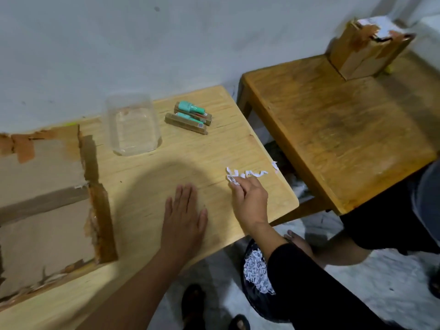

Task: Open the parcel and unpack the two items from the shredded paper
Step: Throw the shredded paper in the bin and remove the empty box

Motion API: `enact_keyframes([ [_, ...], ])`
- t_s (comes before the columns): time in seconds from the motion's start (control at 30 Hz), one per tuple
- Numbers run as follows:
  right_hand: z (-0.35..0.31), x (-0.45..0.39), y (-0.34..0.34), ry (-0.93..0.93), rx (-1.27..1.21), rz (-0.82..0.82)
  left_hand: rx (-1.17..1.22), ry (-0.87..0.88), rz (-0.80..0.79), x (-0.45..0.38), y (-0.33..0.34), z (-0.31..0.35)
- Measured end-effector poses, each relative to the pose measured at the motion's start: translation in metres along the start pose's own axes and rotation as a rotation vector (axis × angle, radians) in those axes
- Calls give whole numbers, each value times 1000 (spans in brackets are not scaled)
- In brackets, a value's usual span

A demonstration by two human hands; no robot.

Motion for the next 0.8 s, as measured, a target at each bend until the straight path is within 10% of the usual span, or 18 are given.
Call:
enact_keyframes([
  [0.4,91,63,-111,360,-284,310,-28,291,-65,1,42,129],
  [0.8,205,128,-144,475,-157,176,-82,272,-22,4,42,132],
])
Point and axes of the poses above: each hand's wrist, its own x-axis away from the middle knuckle, its own y-axis out of the palm, z = x × y, the point moved 7 cm from there along -x, towards the middle knuckle, and after that the axes turned 4 degrees about y, right-handed, at the moved point
